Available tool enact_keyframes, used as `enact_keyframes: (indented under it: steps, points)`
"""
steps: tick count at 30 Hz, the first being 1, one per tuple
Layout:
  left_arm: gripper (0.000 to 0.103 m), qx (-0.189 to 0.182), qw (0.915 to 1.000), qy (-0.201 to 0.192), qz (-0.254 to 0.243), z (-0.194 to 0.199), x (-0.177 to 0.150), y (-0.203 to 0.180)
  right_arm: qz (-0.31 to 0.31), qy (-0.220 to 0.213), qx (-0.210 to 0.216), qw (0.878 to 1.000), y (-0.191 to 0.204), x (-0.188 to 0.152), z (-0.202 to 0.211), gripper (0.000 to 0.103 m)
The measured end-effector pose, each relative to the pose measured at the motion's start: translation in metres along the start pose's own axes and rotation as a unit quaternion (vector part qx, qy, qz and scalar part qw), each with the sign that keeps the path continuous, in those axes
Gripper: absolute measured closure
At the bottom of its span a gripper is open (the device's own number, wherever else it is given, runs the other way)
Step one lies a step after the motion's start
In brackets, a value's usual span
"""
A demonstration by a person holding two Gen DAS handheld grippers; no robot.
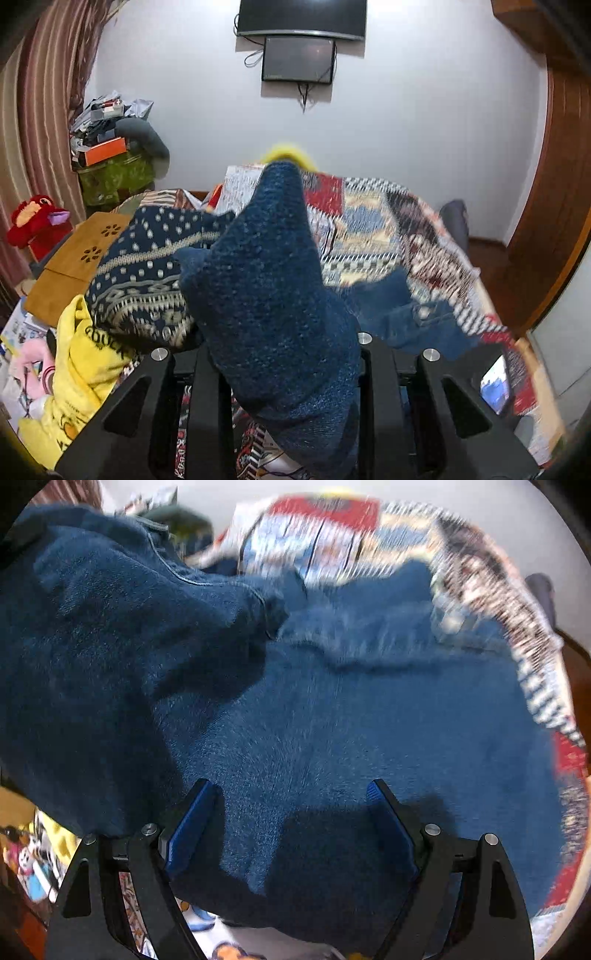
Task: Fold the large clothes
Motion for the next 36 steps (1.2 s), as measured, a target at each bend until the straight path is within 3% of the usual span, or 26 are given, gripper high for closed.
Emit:
enact_keyframes:
  steps: [4, 6, 10, 13, 16, 19, 21, 24, 28, 32, 36]
  points:
    - [0.077, -0.009, 0.9996, -0.013, -0.022, 0.01, -0.001, -0.023, 0.031, 0.005, 0.017, 0.999, 0.001, -0.005, 0.014, 0.021]
    - [0.077, -0.027, 0.999, -0.013, -0.033, 0.014, 0.003, -0.041, 0.019, -0.013, 0.018, 1.0, -0.013, -0.005, 0.032, 0.021]
    - [0.077, -0.079, 0.9954, -0.002, -0.055, 0.015, 0.006, -0.081, -0.044, -0.058, -0.032, 0.997, -0.082, -0.013, 0.078, 0.02]
    - [0.077, -0.128, 0.9887, 0.013, -0.077, 0.015, 0.002, -0.127, -0.079, -0.062, -0.097, 0.99, -0.138, -0.037, 0.099, 0.02]
    - [0.077, -0.185, 0.977, 0.042, -0.097, 0.012, -0.012, -0.18, -0.123, -0.037, -0.129, 0.983, -0.185, -0.071, 0.097, 0.02]
    - [0.077, -0.244, 0.9576, 0.105, -0.111, -0.002, -0.044, -0.229, -0.186, -0.025, -0.076, 0.979, -0.209, -0.094, 0.092, 0.021]
    - [0.077, -0.269, 0.9406, 0.169, -0.12, -0.017, -0.08, -0.255, -0.226, -0.02, -0.034, 0.973, -0.213, -0.105, 0.088, 0.021]
    - [0.076, -0.254, 0.9325, 0.198, -0.164, -0.027, -0.116, -0.267, -0.26, -0.019, 0.004, 0.965, -0.213, -0.115, 0.086, 0.021]
    - [0.071, -0.243, 0.9303, 0.194, -0.194, -0.02, -0.13, -0.266, -0.254, -0.015, -0.031, 0.967, -0.221, -0.127, 0.095, 0.021]
    - [0.055, -0.265, 0.9262, 0.199, -0.179, 0.002, -0.123, -0.268, -0.233, -0.027, -0.053, 0.971, -0.225, -0.132, 0.114, 0.021]
    - [0.055, -0.275, 0.9276, 0.184, -0.173, 0.031, -0.107, -0.267, -0.234, -0.055, -0.054, 0.969, -0.232, -0.129, 0.14, 0.021]
Point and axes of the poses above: each gripper's, at about its wrist camera, not at the fingertips, and z roughly against the way its jaws point, y to its left, x to its top, the point moved 10 cm from there along -z, roughly the way its jaws point, and after that the axes turned 2 degrees about -x, right-handed, at the moved point
